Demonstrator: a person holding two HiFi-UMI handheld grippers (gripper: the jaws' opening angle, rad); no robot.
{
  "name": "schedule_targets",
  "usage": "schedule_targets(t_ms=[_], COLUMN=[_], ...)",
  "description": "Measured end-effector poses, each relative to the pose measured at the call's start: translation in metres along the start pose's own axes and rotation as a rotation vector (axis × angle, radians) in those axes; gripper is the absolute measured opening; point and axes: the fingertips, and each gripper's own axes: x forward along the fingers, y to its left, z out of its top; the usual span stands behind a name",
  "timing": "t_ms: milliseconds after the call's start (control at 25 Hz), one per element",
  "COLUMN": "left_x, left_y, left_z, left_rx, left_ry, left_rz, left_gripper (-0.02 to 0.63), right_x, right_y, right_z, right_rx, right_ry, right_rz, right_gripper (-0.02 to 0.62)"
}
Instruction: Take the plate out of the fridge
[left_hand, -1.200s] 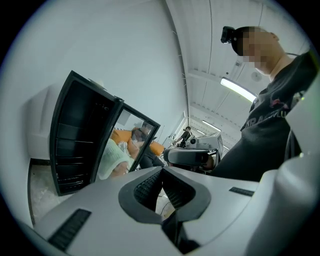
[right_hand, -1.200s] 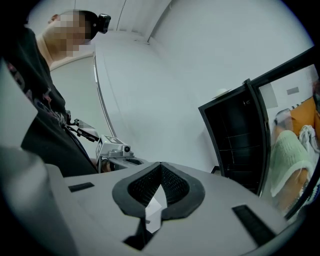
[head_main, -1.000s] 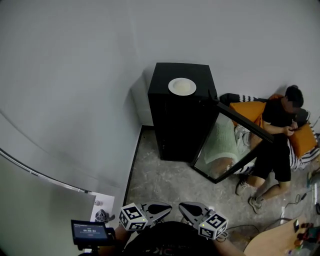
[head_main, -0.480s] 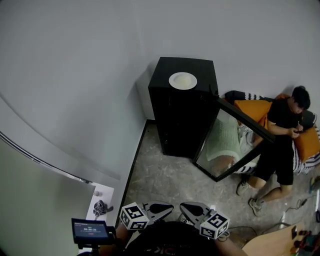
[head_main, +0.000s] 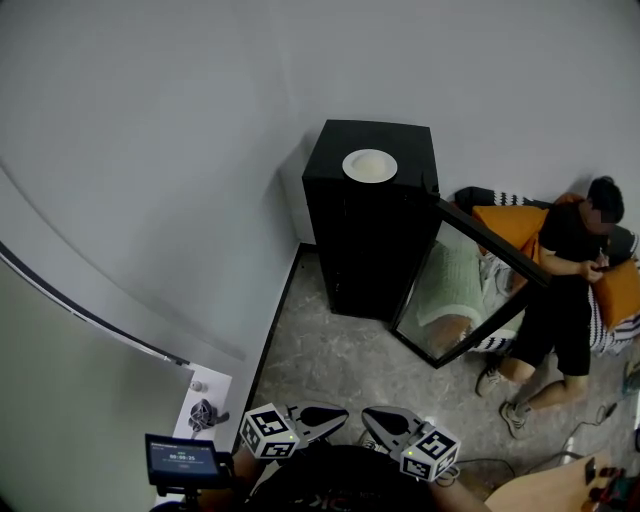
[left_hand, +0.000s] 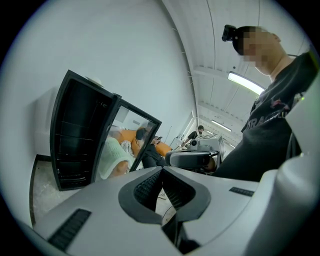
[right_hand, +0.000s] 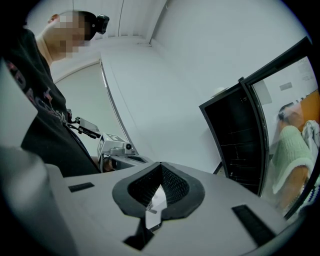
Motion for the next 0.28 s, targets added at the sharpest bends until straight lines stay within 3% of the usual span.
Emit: schedule_targets(t_ms=[280], left_x=[-0.0019], left_y=[0.0014], left_z=[-0.0033], left_rx=[0.003], left_ry=[0.009], left_rz=[0.005], left_gripper=[0.005], right_x=[0.0043], right_y=[0.0024], right_z=[-0.0017], right_rx=[-0.003], right_ry=[0.005], right_rz=[0.007], right_gripper=[0.006])
